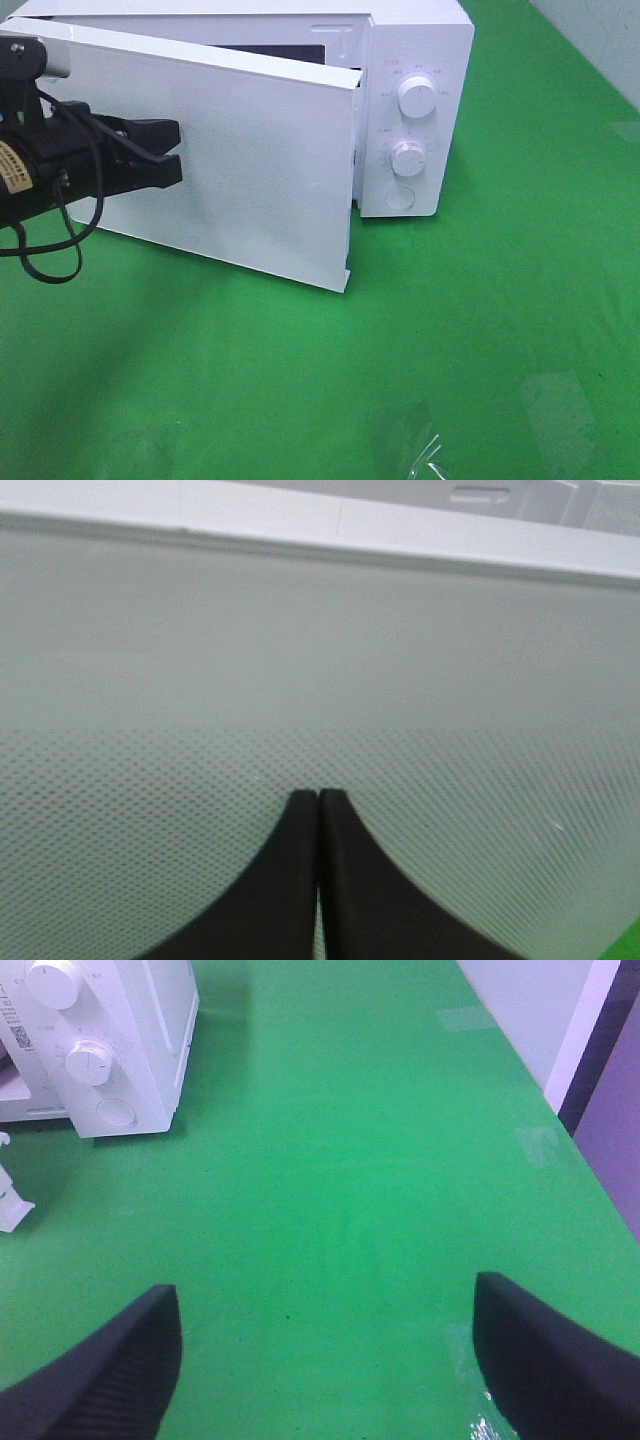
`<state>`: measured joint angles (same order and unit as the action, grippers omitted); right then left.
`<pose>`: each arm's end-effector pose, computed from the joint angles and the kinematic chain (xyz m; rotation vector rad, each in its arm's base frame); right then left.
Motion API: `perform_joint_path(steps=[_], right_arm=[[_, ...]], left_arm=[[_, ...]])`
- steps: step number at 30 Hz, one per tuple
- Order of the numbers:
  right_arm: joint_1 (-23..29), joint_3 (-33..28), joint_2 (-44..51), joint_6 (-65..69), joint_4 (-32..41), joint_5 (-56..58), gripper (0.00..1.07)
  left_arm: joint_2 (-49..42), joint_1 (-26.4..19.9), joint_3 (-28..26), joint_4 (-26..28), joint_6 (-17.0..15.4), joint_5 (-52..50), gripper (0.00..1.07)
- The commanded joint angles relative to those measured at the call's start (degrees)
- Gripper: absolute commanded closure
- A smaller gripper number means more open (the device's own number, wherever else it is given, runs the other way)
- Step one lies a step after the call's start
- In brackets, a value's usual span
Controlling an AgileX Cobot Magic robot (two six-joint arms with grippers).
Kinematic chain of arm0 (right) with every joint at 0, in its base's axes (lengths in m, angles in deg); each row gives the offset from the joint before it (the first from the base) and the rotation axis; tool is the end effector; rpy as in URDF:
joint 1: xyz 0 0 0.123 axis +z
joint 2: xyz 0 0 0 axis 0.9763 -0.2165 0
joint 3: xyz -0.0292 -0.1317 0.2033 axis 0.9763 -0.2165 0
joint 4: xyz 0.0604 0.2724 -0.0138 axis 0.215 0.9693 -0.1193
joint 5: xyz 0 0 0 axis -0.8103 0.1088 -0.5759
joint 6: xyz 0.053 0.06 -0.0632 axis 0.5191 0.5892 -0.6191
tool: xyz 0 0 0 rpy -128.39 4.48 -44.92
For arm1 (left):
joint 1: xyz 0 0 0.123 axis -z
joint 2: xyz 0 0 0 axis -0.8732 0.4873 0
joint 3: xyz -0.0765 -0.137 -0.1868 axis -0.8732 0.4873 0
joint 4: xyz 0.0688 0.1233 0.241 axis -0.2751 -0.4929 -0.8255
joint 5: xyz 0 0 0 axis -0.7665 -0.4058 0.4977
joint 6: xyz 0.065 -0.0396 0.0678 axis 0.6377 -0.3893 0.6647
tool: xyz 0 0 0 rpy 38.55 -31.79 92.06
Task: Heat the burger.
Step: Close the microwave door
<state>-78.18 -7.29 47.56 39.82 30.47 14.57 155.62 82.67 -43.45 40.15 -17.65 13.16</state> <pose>0.0750 -0.0082 0.2924 0.0565 1.9517 -0.0794 0.2976 -0.1477 0.1124 0.4524 1.7869 -0.5713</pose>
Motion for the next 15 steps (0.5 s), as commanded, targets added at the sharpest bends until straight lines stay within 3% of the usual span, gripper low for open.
perform_joint_path(steps=[1,15], right_arm=[[0.11,-0.11,1.55,-0.69,-0.06,-0.46,0.32],[0.11,-0.11,1.55,-0.69,-0.06,-0.46,0.32]], left_arm=[[1.09,1.66,-2.12,0.74,0.17,0.74,1.07],[3.61,3.32,-6.76,3.5,0.29,1.89,1.07]])
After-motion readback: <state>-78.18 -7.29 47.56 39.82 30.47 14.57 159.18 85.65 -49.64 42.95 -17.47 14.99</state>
